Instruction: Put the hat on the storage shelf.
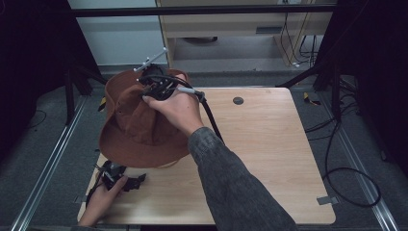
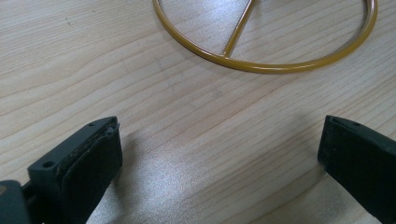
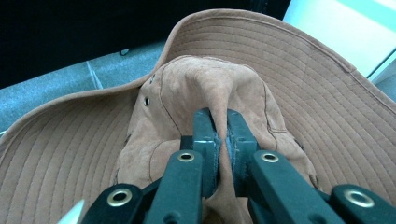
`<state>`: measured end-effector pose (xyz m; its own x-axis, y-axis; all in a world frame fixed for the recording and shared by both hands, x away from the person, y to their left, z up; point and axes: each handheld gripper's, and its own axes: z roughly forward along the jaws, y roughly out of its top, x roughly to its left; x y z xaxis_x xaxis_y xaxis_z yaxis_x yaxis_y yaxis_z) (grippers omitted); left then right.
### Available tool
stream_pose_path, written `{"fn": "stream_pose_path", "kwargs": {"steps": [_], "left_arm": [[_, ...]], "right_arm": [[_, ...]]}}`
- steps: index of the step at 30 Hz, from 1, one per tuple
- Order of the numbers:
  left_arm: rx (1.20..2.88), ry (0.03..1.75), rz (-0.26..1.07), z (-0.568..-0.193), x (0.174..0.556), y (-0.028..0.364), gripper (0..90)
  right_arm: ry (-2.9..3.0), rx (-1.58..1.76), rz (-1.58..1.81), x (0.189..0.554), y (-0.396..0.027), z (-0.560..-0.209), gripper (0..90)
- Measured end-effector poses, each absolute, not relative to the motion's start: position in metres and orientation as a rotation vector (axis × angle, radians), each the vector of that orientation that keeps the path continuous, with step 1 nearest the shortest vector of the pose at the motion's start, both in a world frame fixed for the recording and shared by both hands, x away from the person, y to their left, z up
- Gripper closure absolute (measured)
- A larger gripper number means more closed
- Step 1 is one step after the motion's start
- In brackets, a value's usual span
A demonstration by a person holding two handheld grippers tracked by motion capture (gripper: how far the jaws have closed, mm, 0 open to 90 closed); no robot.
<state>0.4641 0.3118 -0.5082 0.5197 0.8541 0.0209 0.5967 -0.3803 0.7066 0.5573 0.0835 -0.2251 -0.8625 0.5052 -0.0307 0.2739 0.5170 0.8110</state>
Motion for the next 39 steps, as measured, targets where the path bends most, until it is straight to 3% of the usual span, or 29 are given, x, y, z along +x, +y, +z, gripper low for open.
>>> {"fn": "stream_pose_path", "kwargs": {"steps": [29,39], "left_arm": [[2.112,1.177,0.513,-0.5083,0.4641,0.3118,0.0],[2.112,1.177,0.512,-0.5083,0.4641,0.3118,0.0]], "right_arm": [[2.504,0.689,1.291,0.5605,0.0835,-0.231,76.7],[2.499,0.7,1.301,0.5589,0.0835,-0.2313,62.7]]}}
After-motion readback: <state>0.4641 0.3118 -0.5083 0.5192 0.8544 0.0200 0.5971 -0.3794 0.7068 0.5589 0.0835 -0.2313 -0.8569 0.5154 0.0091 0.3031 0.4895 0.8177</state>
